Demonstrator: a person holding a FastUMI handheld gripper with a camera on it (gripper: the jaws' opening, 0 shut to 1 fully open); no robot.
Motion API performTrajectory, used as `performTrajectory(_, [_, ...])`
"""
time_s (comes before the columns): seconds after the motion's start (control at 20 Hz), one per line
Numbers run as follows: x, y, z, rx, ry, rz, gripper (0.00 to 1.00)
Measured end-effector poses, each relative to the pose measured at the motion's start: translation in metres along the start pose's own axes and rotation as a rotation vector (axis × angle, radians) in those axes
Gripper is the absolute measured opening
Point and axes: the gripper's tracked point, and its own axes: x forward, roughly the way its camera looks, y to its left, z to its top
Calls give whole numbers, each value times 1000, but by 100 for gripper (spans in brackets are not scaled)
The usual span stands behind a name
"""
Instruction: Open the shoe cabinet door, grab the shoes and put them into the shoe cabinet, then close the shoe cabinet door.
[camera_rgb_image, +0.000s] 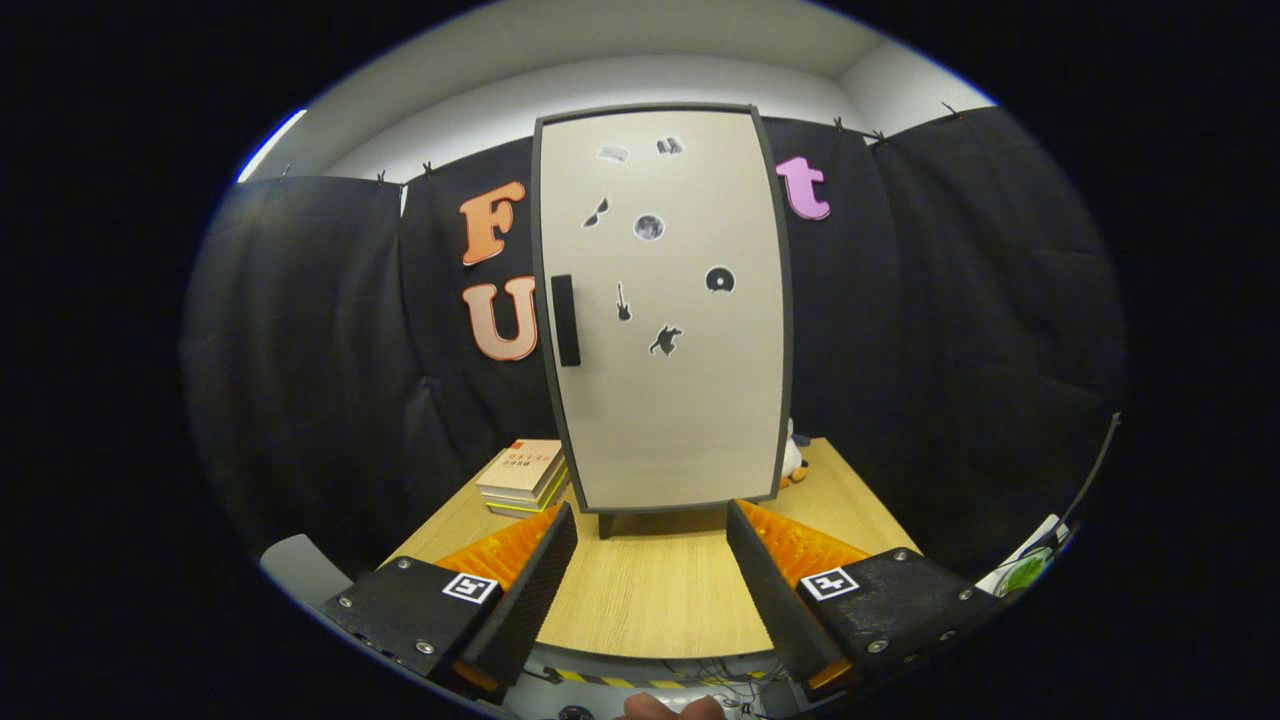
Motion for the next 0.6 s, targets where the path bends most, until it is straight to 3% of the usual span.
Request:
performTrajectory(0.25, [-32,-21,48,29,-86,-26,94])
performTrajectory(0.6, [-38,-21,95,-10,-156,-61,94])
